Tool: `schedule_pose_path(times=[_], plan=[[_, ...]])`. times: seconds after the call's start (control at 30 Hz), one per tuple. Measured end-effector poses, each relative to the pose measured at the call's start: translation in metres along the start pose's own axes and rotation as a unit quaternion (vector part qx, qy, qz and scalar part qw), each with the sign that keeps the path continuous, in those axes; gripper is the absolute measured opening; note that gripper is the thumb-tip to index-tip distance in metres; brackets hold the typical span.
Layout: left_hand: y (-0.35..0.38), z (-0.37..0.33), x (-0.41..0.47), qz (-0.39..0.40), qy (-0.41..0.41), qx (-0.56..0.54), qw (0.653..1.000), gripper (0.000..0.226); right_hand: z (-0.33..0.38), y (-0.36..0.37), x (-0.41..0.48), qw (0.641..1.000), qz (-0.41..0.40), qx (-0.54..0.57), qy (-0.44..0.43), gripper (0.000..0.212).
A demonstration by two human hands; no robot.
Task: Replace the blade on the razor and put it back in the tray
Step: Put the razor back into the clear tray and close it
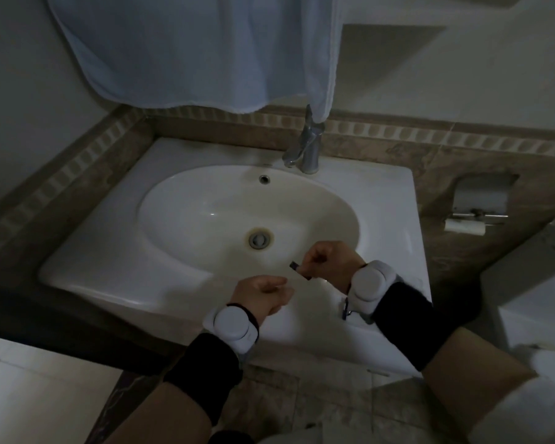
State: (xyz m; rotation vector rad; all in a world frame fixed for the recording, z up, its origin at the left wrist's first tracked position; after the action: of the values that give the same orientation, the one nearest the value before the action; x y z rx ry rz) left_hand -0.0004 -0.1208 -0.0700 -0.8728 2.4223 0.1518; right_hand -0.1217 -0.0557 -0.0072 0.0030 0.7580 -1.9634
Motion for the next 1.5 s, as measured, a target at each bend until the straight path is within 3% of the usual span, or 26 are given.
schedule_pose_path(times=[0.23,0.37,0.47,0.6,0.8,0.87,0.97,1.23,1.37,1.5], plan=[[0.025,-0.021,-0.007,0.045,0.078,0.068,0.994,0.036,-0.006,0.002,-0.009,0.998,0.034,-0.059,-0.008,0.032],[0.031,-0.028,-0.011,0.045,0.098,0.077,0.991,0.037,-0.008,0.004,-0.013,0.995,0.046,-0.085,-0.013,0.003],[0.031,-0.031,-0.013,0.034,0.099,0.078,0.991,0.041,-0.008,0.002,-0.016,0.994,0.047,-0.099,-0.013,0.018],[0.035,-0.033,-0.016,0.039,0.099,0.069,0.992,0.042,-0.009,0.001,-0.019,0.992,0.054,-0.117,-0.005,0.021],[0.039,-0.036,-0.020,0.036,0.106,0.052,0.992,0.042,-0.011,-0.001,-0.025,0.993,0.054,-0.104,0.002,0.019],[0.040,-0.035,-0.020,0.038,0.108,0.049,0.992,0.041,-0.012,-0.002,-0.026,0.994,0.054,-0.098,-0.001,0.005],[0.040,-0.033,-0.019,0.042,0.104,0.049,0.992,0.039,-0.015,-0.001,-0.027,0.992,0.050,-0.112,0.002,0.023],[0.045,-0.031,-0.022,0.046,0.077,-0.003,0.996,0.028,-0.025,0.004,-0.033,0.996,0.068,0.050,0.035,0.024],[0.043,-0.035,-0.022,0.034,0.081,-0.007,0.996,0.028,-0.035,0.007,-0.038,0.972,0.087,0.212,0.054,0.020],[0.044,-0.034,-0.022,0.026,0.088,0.004,0.996,0.029,-0.044,0.007,-0.043,0.957,0.088,0.263,0.085,0.020]])
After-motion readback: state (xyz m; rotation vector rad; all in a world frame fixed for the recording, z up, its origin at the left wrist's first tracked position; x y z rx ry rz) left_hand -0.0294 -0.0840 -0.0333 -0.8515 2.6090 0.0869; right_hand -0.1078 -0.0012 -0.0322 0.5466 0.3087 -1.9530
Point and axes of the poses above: each hand's wrist, its own x-axis towards the middle knuckle, its own y-axis out of the palm, z = x × y, the point moved 10 cm from there along x, towards the middle knuckle, and after that the axes turned 2 degrees about z, right-handed, at the moved point
